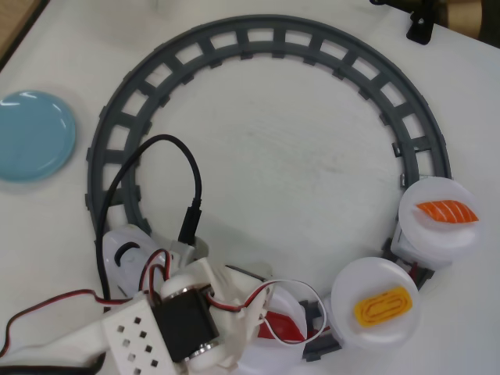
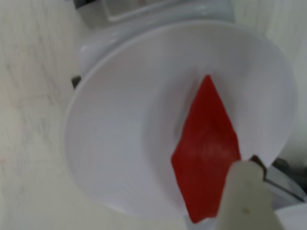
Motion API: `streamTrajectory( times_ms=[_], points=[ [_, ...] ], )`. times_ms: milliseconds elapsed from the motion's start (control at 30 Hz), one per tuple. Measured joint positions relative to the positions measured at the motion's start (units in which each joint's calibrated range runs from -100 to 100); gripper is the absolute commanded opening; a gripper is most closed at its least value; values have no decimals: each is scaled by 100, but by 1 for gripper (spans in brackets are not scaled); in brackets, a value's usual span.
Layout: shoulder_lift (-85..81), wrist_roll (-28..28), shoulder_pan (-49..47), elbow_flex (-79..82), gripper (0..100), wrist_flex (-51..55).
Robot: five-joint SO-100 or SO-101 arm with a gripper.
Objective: Pick up the sushi from the Shinkansen and put it on the blue dish
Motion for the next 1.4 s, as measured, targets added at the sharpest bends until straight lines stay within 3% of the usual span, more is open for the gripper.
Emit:
streamTrajectory(
  times_ms=[233, 700, 1267, 1400],
  points=[
    [0, -119, 16, 37, 22, 84],
    [-396, -326, 16, -686, 22, 1992],
    [616, -476, -237, -595, 20, 2042],
    [692, -466, -490, -201, 11, 1941]
  ],
)
